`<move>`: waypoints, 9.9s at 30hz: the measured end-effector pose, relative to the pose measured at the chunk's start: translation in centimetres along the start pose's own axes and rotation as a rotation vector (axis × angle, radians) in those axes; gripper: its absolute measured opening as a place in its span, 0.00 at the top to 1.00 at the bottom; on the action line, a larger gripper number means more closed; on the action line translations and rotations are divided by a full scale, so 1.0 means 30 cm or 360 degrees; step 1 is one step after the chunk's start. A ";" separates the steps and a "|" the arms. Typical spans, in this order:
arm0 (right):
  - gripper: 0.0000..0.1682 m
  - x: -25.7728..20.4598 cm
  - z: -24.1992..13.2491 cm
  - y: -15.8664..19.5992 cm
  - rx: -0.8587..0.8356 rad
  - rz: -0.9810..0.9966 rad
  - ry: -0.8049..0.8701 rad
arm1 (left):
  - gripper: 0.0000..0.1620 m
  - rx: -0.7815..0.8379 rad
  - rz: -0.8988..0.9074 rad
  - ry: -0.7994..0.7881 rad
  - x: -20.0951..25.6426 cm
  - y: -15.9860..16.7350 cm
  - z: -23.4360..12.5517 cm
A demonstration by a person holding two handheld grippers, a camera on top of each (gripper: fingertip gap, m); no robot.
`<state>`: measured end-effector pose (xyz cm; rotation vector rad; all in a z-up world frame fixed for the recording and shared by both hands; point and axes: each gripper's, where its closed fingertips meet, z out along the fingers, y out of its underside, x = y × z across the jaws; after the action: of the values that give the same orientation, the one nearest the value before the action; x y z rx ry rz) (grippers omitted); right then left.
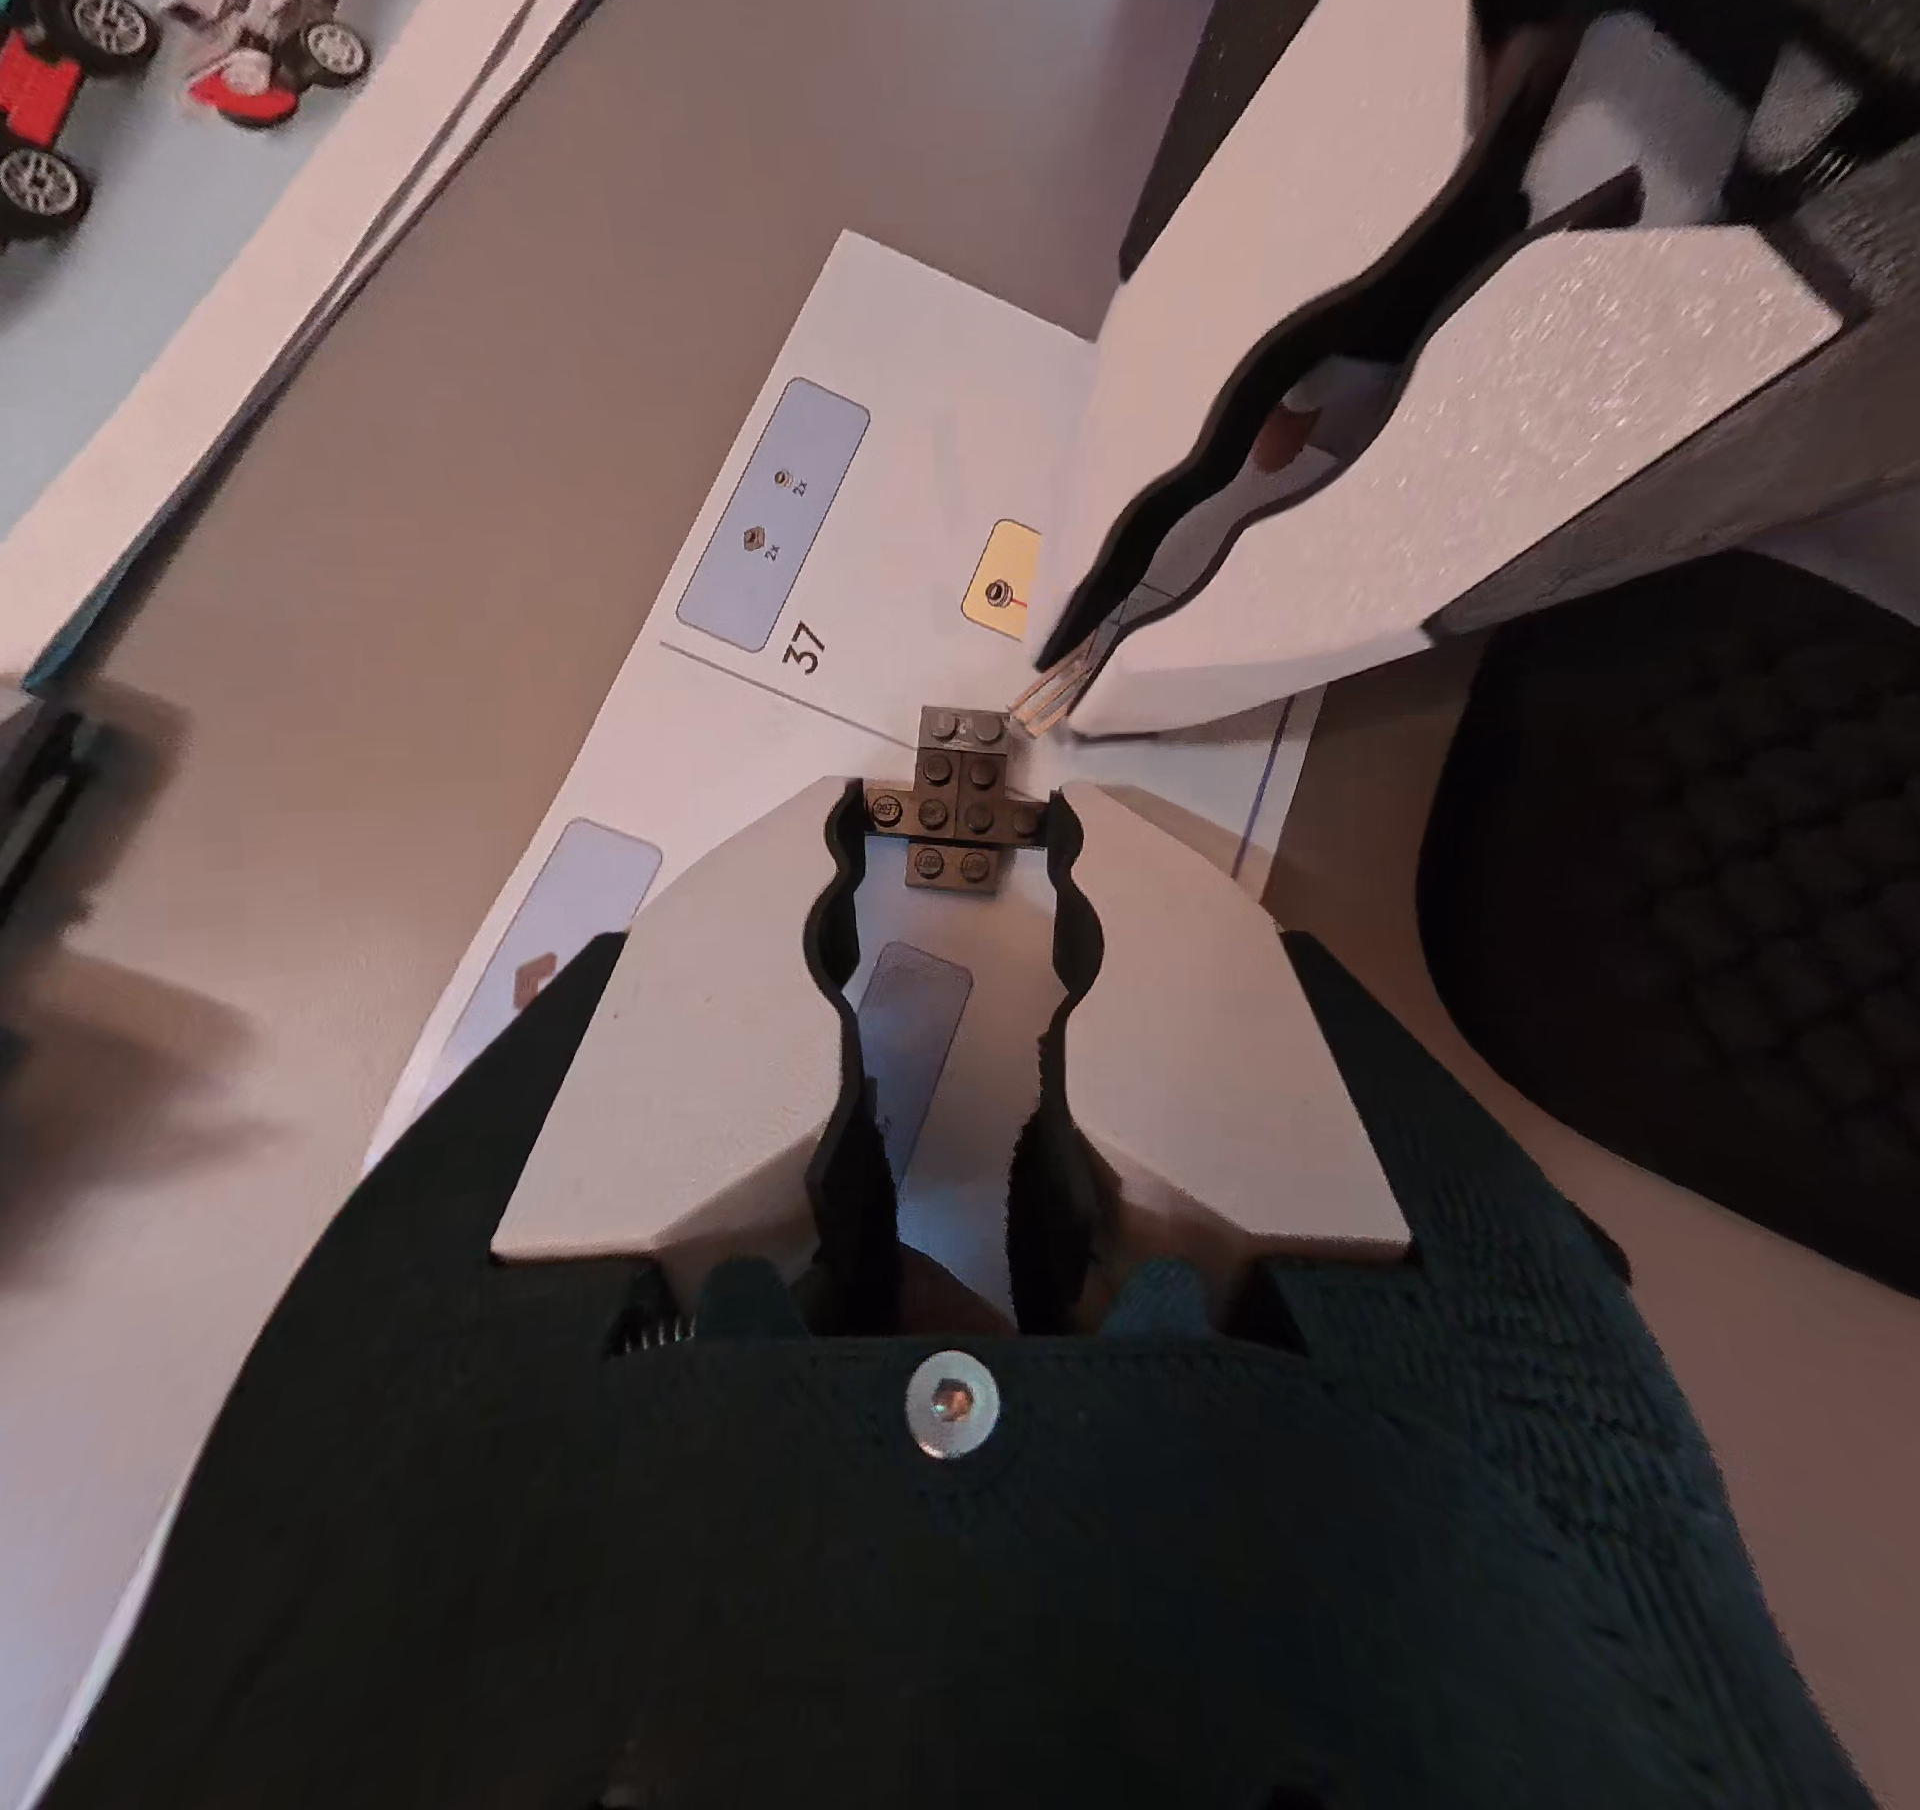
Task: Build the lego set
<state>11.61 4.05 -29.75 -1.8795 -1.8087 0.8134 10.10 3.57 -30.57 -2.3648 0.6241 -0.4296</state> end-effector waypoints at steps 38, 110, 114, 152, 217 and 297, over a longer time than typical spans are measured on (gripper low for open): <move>0.95 0.024 0.023 -0.055 -0.0111 -0.0004 0.0252 | 0.85 0.0229 0.0078 0.0146 -0.048 0.003 -0.098; 0.98 0.015 0.056 -0.073 0.0064 -0.0140 -0.0029 | 0.84 0.0177 0.0257 0.0098 -0.009 0.003 -0.050; 0.99 0.014 0.055 -0.072 0.0032 -0.0195 -0.0037 | 0.85 0.0152 0.0264 0.0106 -0.005 0.011 -0.039; 0.98 0.010 0.056 -0.066 0.0250 -0.0092 -0.0412 | 0.90 0.0149 0.0257 0.0088 -0.012 0.014 -0.028; 0.90 -0.034 0.003 0.063 -0.0718 -0.1254 -0.0445 | 0.86 0.0067 0.0276 0.0137 -0.003 0.052 -0.063; 0.99 -0.002 0.022 -0.077 0.0278 -0.0127 -0.0022 | 0.86 0.0205 0.0171 0.0203 -0.006 -0.002 -0.036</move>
<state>9.43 4.11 -28.71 -1.6853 -1.7479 0.9258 9.50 3.15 -29.77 -2.1832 0.7560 -0.5589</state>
